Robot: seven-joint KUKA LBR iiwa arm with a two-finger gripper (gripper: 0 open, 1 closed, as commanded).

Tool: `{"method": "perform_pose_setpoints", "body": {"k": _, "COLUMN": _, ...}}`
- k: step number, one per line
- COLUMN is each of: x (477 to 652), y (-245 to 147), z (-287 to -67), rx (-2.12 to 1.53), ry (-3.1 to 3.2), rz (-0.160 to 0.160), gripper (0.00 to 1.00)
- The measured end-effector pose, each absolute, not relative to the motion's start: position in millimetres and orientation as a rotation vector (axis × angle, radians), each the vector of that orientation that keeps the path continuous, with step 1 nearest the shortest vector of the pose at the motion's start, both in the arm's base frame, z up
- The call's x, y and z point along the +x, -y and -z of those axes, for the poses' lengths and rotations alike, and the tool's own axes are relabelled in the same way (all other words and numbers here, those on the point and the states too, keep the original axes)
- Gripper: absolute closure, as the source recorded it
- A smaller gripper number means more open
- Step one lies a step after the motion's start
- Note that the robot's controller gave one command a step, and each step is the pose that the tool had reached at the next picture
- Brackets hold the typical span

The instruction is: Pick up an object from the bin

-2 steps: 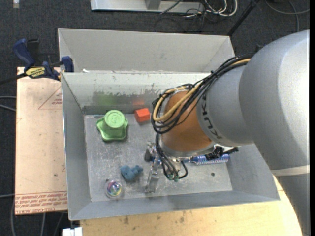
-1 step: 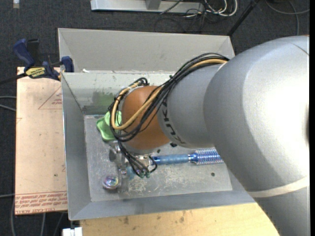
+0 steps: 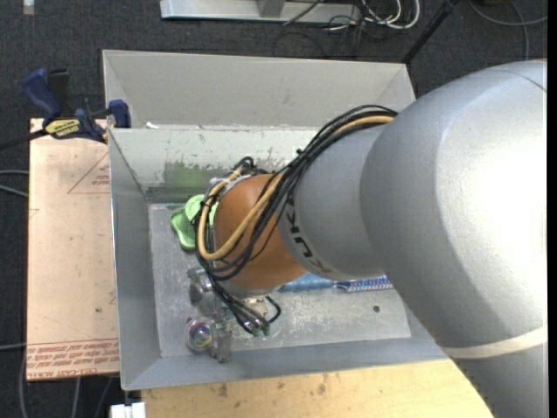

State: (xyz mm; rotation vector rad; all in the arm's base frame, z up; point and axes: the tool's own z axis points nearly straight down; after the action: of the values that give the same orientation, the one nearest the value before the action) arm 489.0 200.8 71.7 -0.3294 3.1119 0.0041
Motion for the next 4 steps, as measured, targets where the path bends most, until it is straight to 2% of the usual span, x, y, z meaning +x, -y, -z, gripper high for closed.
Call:
{"method": "perform_pose_setpoints", "body": {"k": 1, "x": 486.5, "y": -200.4, "z": -70.1, "rx": -0.331, "ry": -3.122, "rz": -0.002, "gripper": 1.00}}
{"method": "perform_pose_setpoints", "body": {"k": 2, "x": 489.3, "y": -200.8, "z": -71.4, "rx": -0.328, "ry": -3.112, "rz": -0.005, "gripper": 0.00}}
{"method": "perform_pose_setpoints", "body": {"k": 3, "x": 479.8, "y": -246.8, "z": -107.5, "rx": -0.620, "ry": -3.075, "rz": -0.006, "gripper": 0.00}}
{"method": "perform_pose_setpoints", "body": {"k": 4, "x": 487.8, "y": -211.9, "z": -71.9, "rx": -0.813, "ry": -3.018, "rz": -0.002, "gripper": 0.00}}
